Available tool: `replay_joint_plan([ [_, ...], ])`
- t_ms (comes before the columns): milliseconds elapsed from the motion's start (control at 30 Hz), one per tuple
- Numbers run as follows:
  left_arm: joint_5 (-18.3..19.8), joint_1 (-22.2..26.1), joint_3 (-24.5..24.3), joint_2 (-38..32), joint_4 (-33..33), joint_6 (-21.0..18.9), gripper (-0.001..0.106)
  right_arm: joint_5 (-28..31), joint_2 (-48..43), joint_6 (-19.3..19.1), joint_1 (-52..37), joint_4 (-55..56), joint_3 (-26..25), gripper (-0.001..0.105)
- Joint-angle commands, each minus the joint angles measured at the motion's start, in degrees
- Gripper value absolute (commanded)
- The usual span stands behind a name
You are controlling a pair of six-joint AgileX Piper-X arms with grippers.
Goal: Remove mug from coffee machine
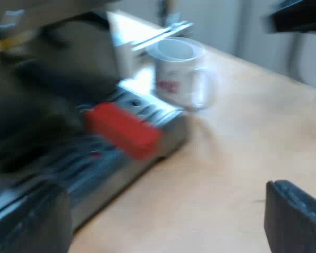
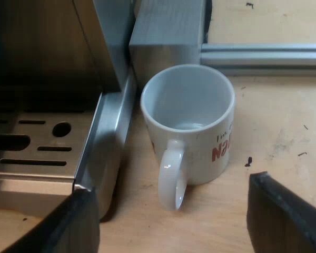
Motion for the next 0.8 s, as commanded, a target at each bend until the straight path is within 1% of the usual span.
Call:
replay_joint_plan([
  [33, -3.59, -0.21, -2.15, 0.01, 2.59, -0.57, 0.077, -1.41, -0.50, -0.04, -0.20, 19.07, -3.98, 0.062],
  [67, -3.59, -0.21, -2.15, 0.01, 2.59, -0.57, 0.077, -1.41, -0.50, -0.04, -0.20, 19.07, -3.98, 0.062],
  [100, -4.32, -0.21, -3.58, 0.01, 4.16, -1.16, 0.077, -1.91, -0.50, -0.04, -0.20, 21.55, -6.11, 0.062],
  [167, -5.49, -0.21, -4.78, 0.01, 4.95, -3.10, 0.077, -2.32, -0.50, -0.04, -0.20, 22.67, -7.37, 0.062],
  [200, -5.68, -0.21, -5.08, 0.01, 5.09, -3.74, 0.077, -4.37, -0.50, -0.04, -0.20, 24.95, -13.07, 0.062],
  [233, -6.06, -0.21, -6.20, -0.09, 5.44, -5.35, 0.077, -4.37, -0.50, -0.04, -0.20, 25.09, -13.40, 0.062],
  [267, -6.98, -0.11, -7.16, -0.10, 5.71, -7.36, 0.077, -4.36, -0.27, -0.04, -0.20, 26.04, -15.56, 0.062],
  [333, -9.60, -0.11, -8.35, 0.05, 6.30, -9.13, 0.077, -4.36, 0.53, -0.04, -0.40, 27.29, -18.24, 0.062],
  [400, -12.33, -0.11, -10.34, 0.96, 8.07, -9.48, 0.077, -4.36, 2.04, -0.04, -0.39, 29.26, -21.64, 0.062],
  [500, -12.49, -0.11, -12.68, 3.83, 9.23, -9.47, 0.077, -4.56, 4.88, -0.23, -0.39, 30.15, -25.18, 0.062],
  [533, -12.49, -0.11, -13.26, 4.37, 9.62, -9.47, 0.077, -4.67, 5.58, -0.23, -0.39, 30.18, -25.58, 0.062],
  [600, -13.63, -0.11, -15.70, 8.02, 11.15, -9.47, 0.077, -5.48, 8.34, -0.23, -0.39, 30.14, -27.50, 0.062],
  [700, -14.04, 0.10, -17.76, 12.04, 11.39, -9.47, 0.077, -5.48, 11.46, -0.23, -0.39, 30.14, -29.16, 0.062],
  [767, -14.04, 1.27, -19.59, 15.50, 11.39, -9.47, 0.077, -5.48, 14.20, -0.23, -0.39, 30.14, -30.06, 0.062],
  [800, -14.04, 1.41, -19.73, 15.79, 11.39, -9.47, 0.077, -5.48, 15.90, -0.10, -0.39, 30.14, -30.52, 0.062],
])
